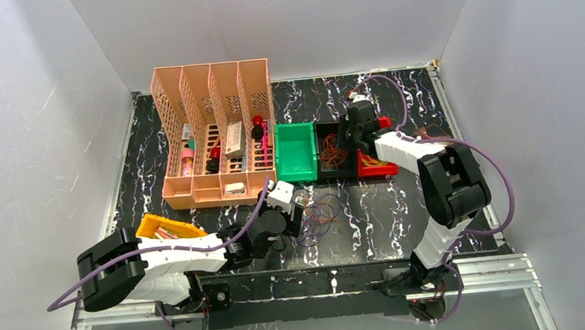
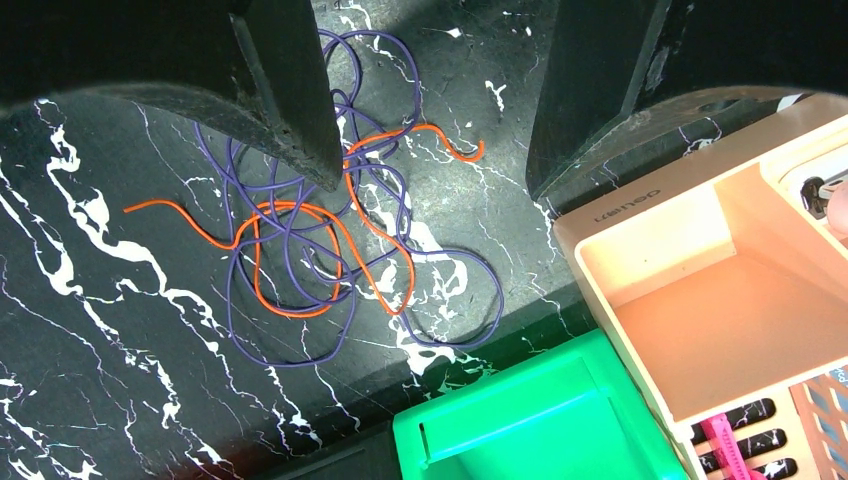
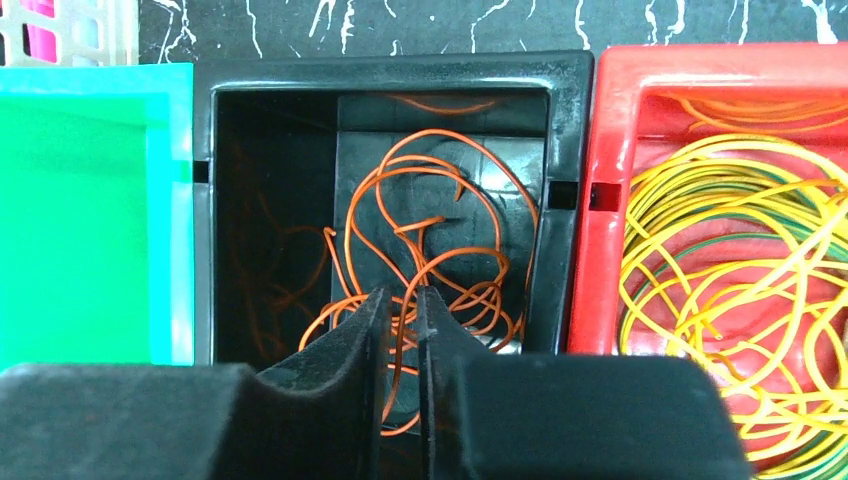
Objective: Untangle the cables
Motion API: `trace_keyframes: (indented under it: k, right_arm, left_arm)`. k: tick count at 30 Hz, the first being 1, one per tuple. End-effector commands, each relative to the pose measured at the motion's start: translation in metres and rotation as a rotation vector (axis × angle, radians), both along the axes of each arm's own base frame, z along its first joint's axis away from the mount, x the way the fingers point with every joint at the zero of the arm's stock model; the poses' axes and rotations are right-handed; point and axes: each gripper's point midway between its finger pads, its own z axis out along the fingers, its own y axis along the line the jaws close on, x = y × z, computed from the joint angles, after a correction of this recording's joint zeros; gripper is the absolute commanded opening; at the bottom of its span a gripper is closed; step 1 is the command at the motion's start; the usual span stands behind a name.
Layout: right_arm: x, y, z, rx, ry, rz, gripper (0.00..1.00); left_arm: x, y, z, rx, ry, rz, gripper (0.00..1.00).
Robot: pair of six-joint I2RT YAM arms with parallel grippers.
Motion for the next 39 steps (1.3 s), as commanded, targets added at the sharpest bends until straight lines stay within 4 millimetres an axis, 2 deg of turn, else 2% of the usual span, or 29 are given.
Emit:
trace_keyframes:
  k: [1,4,7,14,23,30,34,39]
  right_arm:
    - [0.015,0.004,0.053,0.02,-0.141,0.014,0.29]
    - [0.014,-0.001,0.058,-0.001,-0.153,0.0,0.37]
    - [0.013,-0.006,0.066,-0.014,-0.17,-0.005,0.41]
    - [0.002,-0.014,0.103,-0.022,-0.242,0.0,0.47]
    - [-0.044,-0.011,0.144,0.087,-0.321,0.081,0.49]
    - [-0.087,-0.025,0.152,0.142,-0.317,0.058,0.49]
    - [-0.11,-0.034,0.148,0.164,-0.302,0.036,0.49]
    - [-0.134,-0.042,0.135,0.193,-0.259,0.008,0.49]
  left_arm:
    - [0.003,-0.005,0.018,-0.042,-0.025,0.008,0.66]
    - [0.003,-0.004,0.019,-0.04,-0.027,0.008,0.67]
    - [0.003,-0.004,0.02,-0.037,-0.029,0.008,0.67]
    - [0.005,-0.004,0.023,-0.013,-0.042,0.005,0.69]
    - [0.003,-0.019,0.026,0.035,0.015,-0.023,0.75]
    - [0.002,-0.028,0.034,0.054,0.056,-0.029,0.76]
    - [-0.003,-0.034,0.027,0.055,0.164,-0.098,0.78]
    - [0.007,-0.028,0.021,0.046,0.246,-0.104,0.8]
